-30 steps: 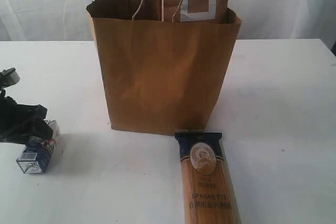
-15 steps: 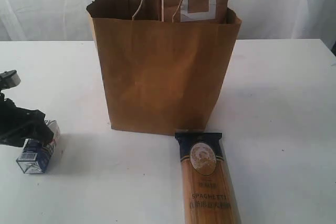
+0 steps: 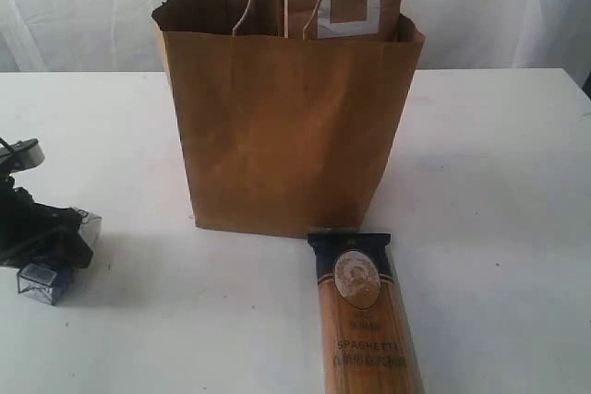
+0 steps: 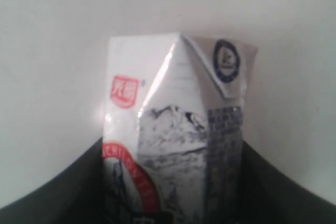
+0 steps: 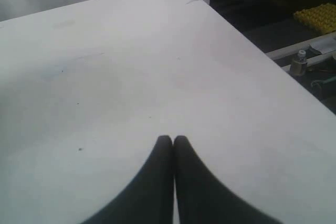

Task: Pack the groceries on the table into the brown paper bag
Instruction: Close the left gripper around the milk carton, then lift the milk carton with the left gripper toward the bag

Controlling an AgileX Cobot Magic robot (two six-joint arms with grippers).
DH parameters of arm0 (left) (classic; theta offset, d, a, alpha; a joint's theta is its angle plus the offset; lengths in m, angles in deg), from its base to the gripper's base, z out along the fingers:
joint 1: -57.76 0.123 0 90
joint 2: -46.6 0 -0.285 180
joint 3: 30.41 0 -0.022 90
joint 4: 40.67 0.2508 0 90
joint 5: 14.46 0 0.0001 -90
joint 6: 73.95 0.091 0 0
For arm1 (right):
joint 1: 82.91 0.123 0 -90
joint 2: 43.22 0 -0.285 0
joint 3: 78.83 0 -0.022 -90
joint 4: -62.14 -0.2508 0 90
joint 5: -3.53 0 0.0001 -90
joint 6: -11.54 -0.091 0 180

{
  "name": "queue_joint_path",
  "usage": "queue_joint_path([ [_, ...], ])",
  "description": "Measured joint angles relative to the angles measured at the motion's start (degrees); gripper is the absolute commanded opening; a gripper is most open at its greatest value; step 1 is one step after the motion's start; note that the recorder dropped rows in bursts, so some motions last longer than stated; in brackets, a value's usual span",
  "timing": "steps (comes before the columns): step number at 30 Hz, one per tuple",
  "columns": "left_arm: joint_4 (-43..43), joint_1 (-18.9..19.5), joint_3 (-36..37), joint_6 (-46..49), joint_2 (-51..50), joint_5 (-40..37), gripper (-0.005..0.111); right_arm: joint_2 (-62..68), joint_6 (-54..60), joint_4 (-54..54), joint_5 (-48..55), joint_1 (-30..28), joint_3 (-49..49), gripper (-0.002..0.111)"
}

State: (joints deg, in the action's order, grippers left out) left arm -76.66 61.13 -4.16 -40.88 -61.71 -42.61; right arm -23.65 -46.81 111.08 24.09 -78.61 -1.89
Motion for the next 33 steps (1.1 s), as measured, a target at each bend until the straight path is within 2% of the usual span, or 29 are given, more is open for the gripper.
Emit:
queue_joint_path([
  [2, 0.6, 0.0, -0.9, 0.0, -0.2, -1.1, 0.0, 0.0, 0.0, 0.0, 0.0, 0.0, 0.0, 0.0],
  [11, 1.5, 0.0, -9.9, -1.9, 3.3, -14.1, 0.0, 0.0, 0.0, 0.0, 0.0, 0.0, 0.0, 0.0],
  [18, -0.7, 0.0, -20.5, -6.9, 14.3, -18.6, 0.0, 0.0, 0.0, 0.0, 0.0, 0.0, 0.0, 0.0],
  [22, -13.1, 0.0, -25.6, -2.1, 19.7, -21.8, 0.0, 0.0, 0.0, 0.0, 0.0, 0.0, 0.0, 0.0],
  [27, -38.7, -0.3, -27.9, 17.3, 22.2, -24.1, 0.0, 0.0, 0.0, 0.0, 0.0, 0.0, 0.0, 0.0],
  [29, -48.0, -1.2, -28.0, 25.0, 22.1, -24.5, 0.0, 0.0, 0.0, 0.0, 0.0, 0.0, 0.0, 0.0],
  [33, -58.3, -5.4, -28.0, 35.3, 21.2, -24.7, 0.0, 0.0, 0.0, 0.0, 0.0, 0.0, 0.0, 0.0],
])
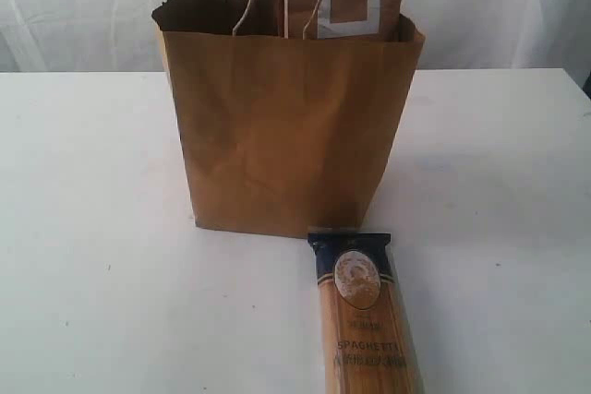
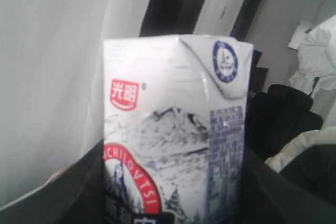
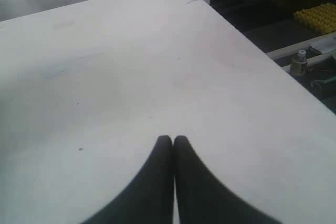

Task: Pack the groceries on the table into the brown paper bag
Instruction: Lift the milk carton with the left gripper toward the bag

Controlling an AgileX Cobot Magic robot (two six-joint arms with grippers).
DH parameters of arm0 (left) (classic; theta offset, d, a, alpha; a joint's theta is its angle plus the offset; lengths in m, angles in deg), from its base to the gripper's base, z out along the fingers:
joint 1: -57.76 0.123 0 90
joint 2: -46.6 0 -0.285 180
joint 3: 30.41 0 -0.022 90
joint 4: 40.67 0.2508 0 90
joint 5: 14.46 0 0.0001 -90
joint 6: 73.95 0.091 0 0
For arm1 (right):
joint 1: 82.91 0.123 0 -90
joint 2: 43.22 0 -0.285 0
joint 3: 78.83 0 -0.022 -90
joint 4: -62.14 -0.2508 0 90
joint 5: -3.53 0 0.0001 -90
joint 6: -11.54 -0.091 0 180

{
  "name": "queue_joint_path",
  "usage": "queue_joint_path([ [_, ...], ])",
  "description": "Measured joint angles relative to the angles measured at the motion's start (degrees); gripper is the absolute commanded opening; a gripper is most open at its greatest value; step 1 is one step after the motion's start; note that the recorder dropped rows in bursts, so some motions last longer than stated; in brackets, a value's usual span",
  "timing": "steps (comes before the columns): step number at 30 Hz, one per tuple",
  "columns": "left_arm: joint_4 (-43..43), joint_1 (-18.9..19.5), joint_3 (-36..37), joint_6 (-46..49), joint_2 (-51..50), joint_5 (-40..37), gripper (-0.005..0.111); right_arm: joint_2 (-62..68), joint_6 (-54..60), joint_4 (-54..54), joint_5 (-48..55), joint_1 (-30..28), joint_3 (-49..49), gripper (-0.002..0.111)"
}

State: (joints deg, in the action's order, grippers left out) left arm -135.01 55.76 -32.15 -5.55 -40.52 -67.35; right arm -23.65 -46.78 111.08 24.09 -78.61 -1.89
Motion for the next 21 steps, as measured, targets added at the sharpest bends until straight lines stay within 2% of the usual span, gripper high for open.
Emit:
queue_joint_path([
  [5, -1.2, -8.0, 0.0, 19.8, -1.4, 2.6, 0.0, 0.0, 0.0, 0.0, 0.0, 0.0, 0.0, 0.0],
  [11, -1.8, -15.6, 0.0, 32.9, -5.9, 10.6, 0.0, 0.0, 0.0, 0.0, 0.0, 0.0, 0.0, 0.0],
  [16, -1.8, -17.3, 0.0, 40.8, -10.3, 13.8, 0.0, 0.0, 0.0, 0.0, 0.0, 0.0, 0.0, 0.0],
  [21, -2.0, -17.4, 0.0, 42.3, -11.7, 18.0, 0.0, 0.0, 0.0, 0.0, 0.0, 0.0, 0.0, 0.0],
])
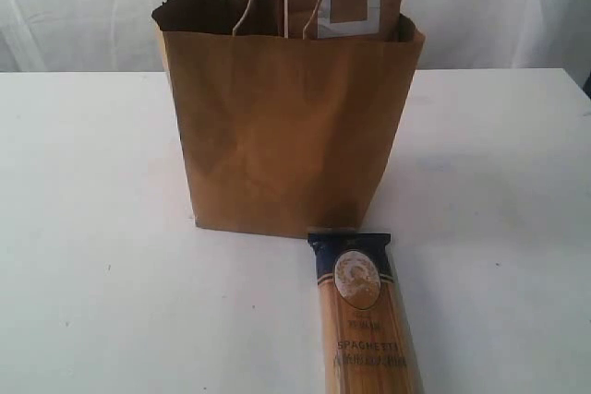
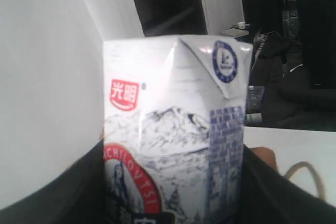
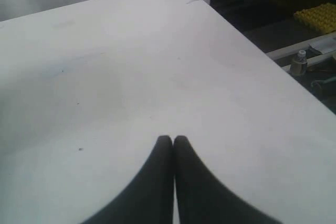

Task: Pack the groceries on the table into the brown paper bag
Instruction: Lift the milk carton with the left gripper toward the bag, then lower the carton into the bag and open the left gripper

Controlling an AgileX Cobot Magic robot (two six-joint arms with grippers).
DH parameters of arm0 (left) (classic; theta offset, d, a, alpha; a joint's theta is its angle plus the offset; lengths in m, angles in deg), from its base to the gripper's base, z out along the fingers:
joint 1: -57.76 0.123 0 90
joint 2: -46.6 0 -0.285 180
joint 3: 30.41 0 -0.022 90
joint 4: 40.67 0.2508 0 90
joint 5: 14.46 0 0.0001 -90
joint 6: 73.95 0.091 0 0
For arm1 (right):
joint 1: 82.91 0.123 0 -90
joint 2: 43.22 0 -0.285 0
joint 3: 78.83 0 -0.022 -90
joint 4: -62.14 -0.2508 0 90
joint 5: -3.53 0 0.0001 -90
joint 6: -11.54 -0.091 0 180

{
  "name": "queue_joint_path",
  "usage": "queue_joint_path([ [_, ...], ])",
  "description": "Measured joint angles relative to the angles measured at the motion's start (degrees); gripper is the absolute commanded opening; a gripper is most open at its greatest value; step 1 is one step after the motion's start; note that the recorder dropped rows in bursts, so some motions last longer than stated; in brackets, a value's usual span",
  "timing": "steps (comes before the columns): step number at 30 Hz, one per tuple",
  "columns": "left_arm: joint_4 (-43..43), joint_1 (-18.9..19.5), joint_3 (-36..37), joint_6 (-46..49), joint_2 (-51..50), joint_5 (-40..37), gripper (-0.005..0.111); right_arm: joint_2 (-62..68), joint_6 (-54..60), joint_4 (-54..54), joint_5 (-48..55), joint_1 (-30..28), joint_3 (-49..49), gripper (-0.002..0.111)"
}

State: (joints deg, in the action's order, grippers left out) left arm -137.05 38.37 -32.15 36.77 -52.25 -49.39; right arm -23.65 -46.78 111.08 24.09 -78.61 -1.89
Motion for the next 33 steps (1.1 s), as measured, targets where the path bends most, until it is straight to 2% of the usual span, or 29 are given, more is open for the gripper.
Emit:
queue_joint_path([
  [4, 0.0, 0.0, 0.0, 0.3, -1.2, 4.2, 0.0, 0.0, 0.0, 0.0, 0.0, 0.0, 0.0, 0.0],
  [6, -0.1, 0.0, 0.0, 0.3, -2.0, 5.5, 0.005, 0.0, 0.0, 0.0, 0.0, 0.0, 0.0, 0.0],
  [10, -0.5, 0.0, 0.0, -0.9, -3.4, 6.8, 0.028, 0.0, 0.0, 0.0, 0.0, 0.0, 0.0, 0.0],
  [13, -0.5, 0.0, 0.0, -7.4, -4.0, 7.5, 0.048, 0.0, 0.0, 0.0, 0.0, 0.0, 0.0, 0.0],
  [16, 1.6, 0.0, 0.0, -13.1, -4.1, 8.5, 0.06, 0.0, 0.0, 0.0, 0.0, 0.0, 0.0, 0.0],
  [21, 8.3, 0.0, 0.0, -18.2, -4.1, 8.4, 0.062, 0.0, 0.0, 0.0, 0.0, 0.0, 0.0, 0.0],
  [30, 14.8, 0.0, 0.0, -20.4, -4.1, 6.6, 0.062, 0.0, 0.0, 0.0, 0.0, 0.0, 0.0, 0.0],
  [33, 15.5, 0.0, 0.0, -20.5, -4.1, 6.6, 0.069, 0.0, 0.0, 0.0, 0.0, 0.0, 0.0, 0.0],
])
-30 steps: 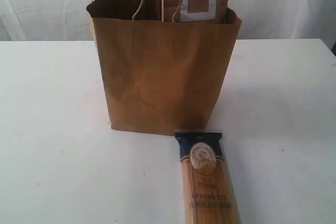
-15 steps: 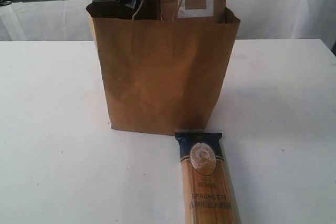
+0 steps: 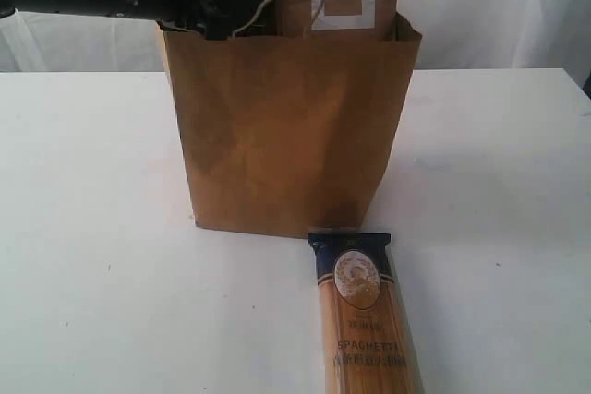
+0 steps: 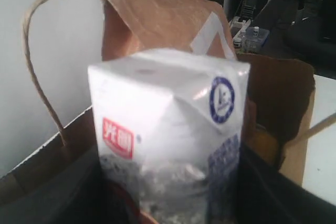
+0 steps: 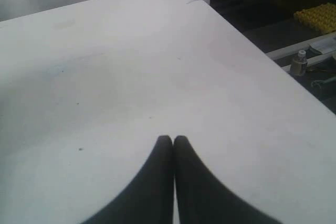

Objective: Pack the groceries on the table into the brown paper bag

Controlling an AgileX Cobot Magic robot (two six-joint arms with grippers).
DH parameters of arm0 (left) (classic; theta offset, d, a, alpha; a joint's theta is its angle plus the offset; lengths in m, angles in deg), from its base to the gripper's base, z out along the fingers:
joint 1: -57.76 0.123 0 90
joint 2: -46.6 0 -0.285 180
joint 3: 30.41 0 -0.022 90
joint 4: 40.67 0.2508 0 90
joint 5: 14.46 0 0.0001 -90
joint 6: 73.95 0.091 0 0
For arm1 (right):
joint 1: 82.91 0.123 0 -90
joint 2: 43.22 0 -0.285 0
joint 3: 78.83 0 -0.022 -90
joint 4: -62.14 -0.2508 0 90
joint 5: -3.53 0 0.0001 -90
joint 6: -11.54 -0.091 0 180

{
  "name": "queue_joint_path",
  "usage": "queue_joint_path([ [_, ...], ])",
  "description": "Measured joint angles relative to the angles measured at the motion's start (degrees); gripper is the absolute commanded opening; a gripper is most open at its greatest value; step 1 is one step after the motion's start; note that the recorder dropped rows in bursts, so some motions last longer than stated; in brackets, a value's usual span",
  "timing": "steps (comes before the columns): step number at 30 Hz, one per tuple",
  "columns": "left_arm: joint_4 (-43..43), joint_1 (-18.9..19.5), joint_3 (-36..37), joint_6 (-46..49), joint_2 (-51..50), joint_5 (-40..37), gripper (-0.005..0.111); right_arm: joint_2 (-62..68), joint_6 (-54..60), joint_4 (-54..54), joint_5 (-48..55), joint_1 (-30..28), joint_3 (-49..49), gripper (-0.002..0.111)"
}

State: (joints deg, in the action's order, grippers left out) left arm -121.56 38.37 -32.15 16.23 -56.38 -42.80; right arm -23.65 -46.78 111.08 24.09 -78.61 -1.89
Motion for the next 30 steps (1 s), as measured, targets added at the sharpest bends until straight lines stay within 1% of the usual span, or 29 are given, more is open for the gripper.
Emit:
queue_joint_path([
  [3, 0.1, 0.0, 0.0, -0.1, 0.0, 0.8, 0.079, 0.0, 0.0, 0.0, 0.0, 0.0, 0.0, 0.0],
  [6, 0.0, 0.0, -0.1, -0.3, 0.0, 2.0, 0.084, 0.0, 0.0, 0.0, 0.0, 0.0, 0.0, 0.0],
  [15, -0.1, 0.0, -0.1, -0.6, 0.0, 1.8, 0.083, 0.0, 0.0, 0.0, 0.0, 0.0, 0.0, 0.0],
  [19, -0.1, 0.0, -0.5, 1.0, 0.3, 1.9, 0.083, 0.0, 0.0, 0.0, 0.0, 0.0, 0.0, 0.0],
  [25, -0.1, 0.0, -3.4, 2.6, 3.5, 5.5, 0.083, 0.0, 0.0, 0.0, 0.0, 0.0, 0.0, 0.0],
  [27, -0.1, 0.0, -4.1, 2.8, 5.2, 7.1, 0.079, 0.0, 0.0, 0.0, 0.0, 0.0, 0.0, 0.0],
  [28, -0.1, 0.0, -4.5, 2.8, 6.0, 7.7, 0.074, 0.0, 0.0, 0.0, 0.0, 0.0, 0.0, 0.0],
  [30, -0.1, 0.0, -4.7, 2.8, 8.1, 9.1, 0.058, 0.0, 0.0, 0.0, 0.0, 0.0, 0.0, 0.0],
])
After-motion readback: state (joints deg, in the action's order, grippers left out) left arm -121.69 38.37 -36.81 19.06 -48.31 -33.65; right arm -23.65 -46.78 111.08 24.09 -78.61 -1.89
